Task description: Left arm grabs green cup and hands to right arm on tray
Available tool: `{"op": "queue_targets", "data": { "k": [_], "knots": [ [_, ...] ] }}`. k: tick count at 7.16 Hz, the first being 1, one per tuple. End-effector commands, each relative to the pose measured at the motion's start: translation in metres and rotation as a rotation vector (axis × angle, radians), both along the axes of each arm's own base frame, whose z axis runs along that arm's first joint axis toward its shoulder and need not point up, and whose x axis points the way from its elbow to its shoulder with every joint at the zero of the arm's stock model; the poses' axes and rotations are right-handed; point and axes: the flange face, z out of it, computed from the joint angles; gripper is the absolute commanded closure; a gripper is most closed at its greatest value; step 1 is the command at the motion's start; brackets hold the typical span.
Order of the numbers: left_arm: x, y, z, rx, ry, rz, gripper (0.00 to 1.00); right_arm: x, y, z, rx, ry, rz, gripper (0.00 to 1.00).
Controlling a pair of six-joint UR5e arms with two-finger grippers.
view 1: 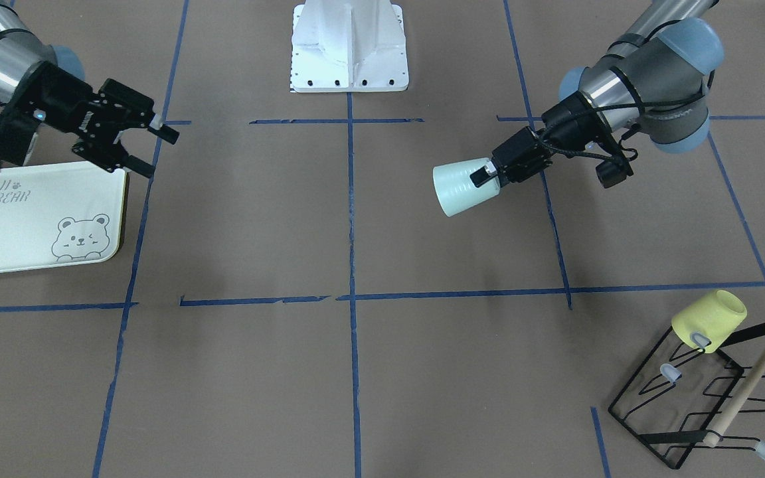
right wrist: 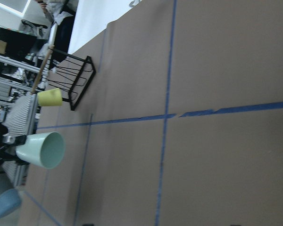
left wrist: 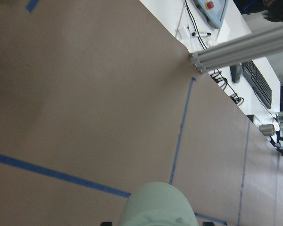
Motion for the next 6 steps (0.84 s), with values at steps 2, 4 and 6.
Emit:
{"op": "queue_targets", "data": {
  "k": [2,4,6],
  "knots": [
    [0.024,0.026,-0.045,-0.004,0.192,0.076,0.85,-0.064,0.061,-0.060,-0.023,-0.394,-0.058,0.00],
    [0.031,0.058,-0.053,0.004,0.380,0.102,0.85,-0.093,0.082,-0.088,-0.051,-0.514,-0.059,0.00],
    [0.057,0.094,-0.049,0.008,0.499,0.123,0.85,-0.104,0.076,-0.106,-0.089,-0.551,-0.082,0.00]
  ]
}}
